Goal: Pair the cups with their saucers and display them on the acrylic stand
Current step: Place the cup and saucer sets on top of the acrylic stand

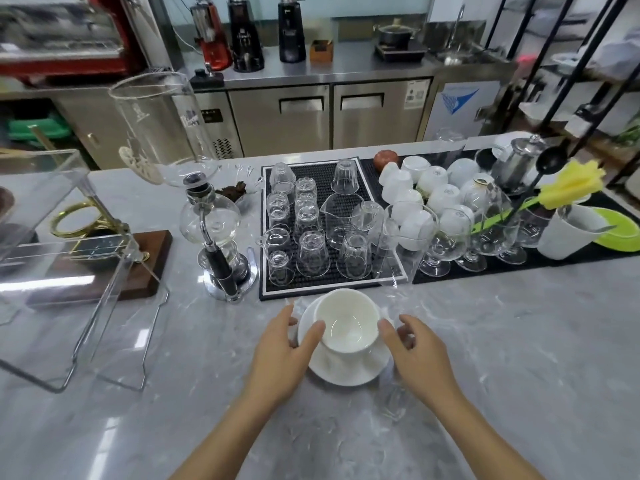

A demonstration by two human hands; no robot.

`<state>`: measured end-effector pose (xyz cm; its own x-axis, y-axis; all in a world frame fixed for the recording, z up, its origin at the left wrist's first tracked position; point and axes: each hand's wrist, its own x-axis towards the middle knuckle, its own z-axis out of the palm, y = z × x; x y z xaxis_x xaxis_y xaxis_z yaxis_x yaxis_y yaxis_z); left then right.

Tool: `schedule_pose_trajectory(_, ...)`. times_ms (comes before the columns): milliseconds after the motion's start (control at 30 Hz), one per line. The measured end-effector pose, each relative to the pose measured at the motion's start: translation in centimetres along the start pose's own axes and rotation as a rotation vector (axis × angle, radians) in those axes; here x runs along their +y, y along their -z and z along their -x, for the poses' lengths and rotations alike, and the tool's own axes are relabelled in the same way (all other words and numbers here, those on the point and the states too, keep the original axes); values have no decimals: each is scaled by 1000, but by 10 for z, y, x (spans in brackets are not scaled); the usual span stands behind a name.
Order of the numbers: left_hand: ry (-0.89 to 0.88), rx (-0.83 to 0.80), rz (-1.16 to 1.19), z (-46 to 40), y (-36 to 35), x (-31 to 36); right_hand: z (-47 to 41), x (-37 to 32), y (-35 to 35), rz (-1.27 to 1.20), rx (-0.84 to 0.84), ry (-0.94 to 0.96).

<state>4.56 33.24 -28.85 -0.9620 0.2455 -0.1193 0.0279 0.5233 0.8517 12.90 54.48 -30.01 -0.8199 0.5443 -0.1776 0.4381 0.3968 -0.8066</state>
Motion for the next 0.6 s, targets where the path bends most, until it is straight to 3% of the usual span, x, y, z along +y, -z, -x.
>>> schedule_pose_trajectory(133, 183, -10, 147, -4, -3, -1, -6, -1, 1, -71, 20, -38)
schedule_pose_trajectory(267, 352, -61, 351, -8, -4, -1, -12, -7, 4, -183, -81, -116)
schedule_pose_trajectory(600, 478, -103, 423, -17, 4, 7, -23, -11, 4, -341, -214, -287)
